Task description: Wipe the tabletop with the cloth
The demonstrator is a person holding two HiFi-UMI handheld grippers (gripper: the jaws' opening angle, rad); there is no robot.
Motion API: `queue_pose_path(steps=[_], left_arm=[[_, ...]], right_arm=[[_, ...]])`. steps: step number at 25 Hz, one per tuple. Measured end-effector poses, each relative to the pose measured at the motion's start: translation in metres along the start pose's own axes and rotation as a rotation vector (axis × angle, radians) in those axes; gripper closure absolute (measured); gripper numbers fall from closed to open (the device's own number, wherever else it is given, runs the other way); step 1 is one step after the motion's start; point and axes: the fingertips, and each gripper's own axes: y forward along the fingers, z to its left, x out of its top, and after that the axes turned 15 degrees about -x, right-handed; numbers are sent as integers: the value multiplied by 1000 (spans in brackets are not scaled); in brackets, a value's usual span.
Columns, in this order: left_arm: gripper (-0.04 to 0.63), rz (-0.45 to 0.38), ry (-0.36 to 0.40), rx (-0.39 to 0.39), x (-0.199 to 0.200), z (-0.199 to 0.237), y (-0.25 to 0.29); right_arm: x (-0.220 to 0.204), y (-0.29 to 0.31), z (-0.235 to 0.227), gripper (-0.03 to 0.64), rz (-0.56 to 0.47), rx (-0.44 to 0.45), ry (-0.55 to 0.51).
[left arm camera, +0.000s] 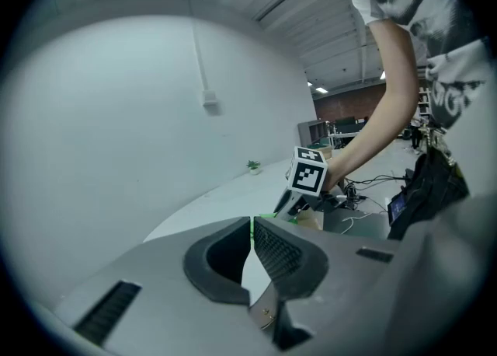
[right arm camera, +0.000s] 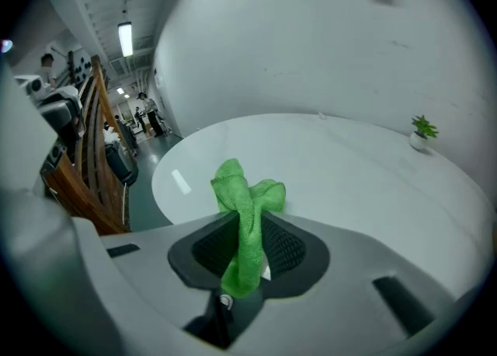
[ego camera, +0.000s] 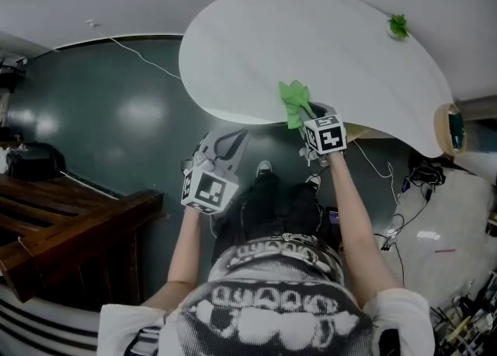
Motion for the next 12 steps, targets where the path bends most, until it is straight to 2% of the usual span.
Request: queue_pose_path(steps=[12], left_arm=[[584,-72,91,-155,113,-80,129]], right_arm=[[-102,-67,-224,531,49,-229,164]])
